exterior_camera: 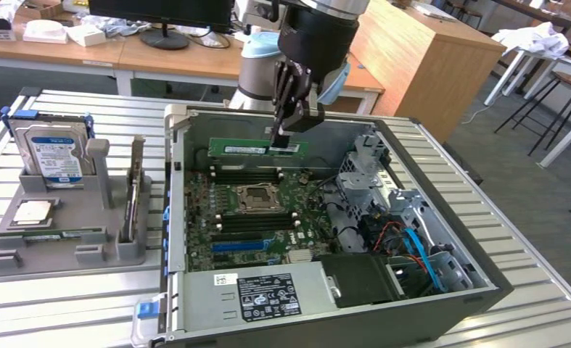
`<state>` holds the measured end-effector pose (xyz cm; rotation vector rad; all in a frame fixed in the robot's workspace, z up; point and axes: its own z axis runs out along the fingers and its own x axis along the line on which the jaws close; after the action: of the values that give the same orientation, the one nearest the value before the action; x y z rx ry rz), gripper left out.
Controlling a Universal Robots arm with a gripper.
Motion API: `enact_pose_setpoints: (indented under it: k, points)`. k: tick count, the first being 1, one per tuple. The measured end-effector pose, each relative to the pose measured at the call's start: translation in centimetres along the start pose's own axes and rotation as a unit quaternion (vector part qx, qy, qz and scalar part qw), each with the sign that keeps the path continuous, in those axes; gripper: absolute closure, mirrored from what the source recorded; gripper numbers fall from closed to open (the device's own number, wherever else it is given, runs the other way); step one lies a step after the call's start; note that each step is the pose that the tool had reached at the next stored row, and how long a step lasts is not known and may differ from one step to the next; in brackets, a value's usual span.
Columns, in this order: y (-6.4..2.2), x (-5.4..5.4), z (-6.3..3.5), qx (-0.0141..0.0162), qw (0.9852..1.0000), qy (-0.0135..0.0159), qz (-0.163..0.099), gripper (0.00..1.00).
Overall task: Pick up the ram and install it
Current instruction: 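Pick up the ram and move it above insertion slot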
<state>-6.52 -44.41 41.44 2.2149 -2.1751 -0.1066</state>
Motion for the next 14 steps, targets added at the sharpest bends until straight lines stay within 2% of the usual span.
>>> enact_pose_setpoints:
  k: [14]
  points:
    - [-0.12, 0.01, -0.01, 0.0, 1.0, 0.0, 0.0, 0.89]
